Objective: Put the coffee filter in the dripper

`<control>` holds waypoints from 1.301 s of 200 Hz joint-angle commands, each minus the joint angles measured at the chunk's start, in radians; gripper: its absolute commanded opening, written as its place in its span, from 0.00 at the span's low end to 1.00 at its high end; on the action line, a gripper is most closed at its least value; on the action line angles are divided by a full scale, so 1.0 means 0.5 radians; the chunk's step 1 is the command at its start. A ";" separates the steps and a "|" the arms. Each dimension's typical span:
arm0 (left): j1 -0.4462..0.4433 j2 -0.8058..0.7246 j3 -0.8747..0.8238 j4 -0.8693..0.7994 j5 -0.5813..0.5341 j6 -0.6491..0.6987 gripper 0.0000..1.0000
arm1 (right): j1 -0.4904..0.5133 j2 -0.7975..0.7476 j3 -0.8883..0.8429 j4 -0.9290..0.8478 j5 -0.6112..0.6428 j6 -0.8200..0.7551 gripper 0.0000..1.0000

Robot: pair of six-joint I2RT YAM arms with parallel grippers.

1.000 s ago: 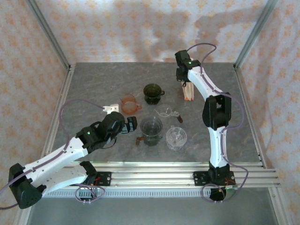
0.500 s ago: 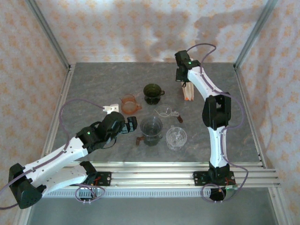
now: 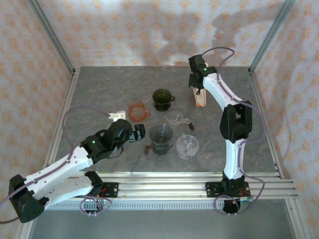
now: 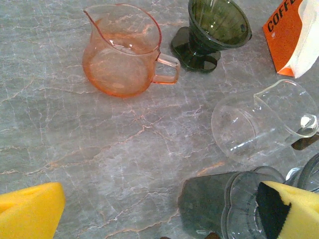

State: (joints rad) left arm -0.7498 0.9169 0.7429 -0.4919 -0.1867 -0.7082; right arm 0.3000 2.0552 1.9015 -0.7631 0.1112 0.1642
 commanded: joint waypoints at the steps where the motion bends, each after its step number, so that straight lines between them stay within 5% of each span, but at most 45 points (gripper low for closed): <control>1: 0.021 -0.034 -0.033 0.028 -0.003 -0.028 1.00 | -0.011 -0.169 -0.073 0.080 -0.001 0.049 0.00; 30: 0.021 -0.044 -0.042 0.026 0.003 -0.037 1.00 | -0.013 -0.170 -0.110 0.069 -0.037 0.057 0.00; 43: 0.021 -0.050 -0.050 0.029 0.008 -0.044 1.00 | -0.011 -0.080 -0.007 -0.044 -0.047 0.060 0.23; 54: 0.021 -0.060 -0.052 0.027 0.013 -0.047 1.00 | -0.011 -0.036 0.017 -0.056 -0.069 0.062 0.28; 260: 0.045 -0.051 0.017 -0.031 -0.022 0.011 1.00 | -0.012 0.206 0.152 -0.098 0.008 0.031 0.14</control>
State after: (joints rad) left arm -0.7383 0.8864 0.7246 -0.4862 -0.1837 -0.7094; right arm 0.3000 2.1407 1.9411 -0.7822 0.0753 0.1841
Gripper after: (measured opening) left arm 0.998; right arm 0.154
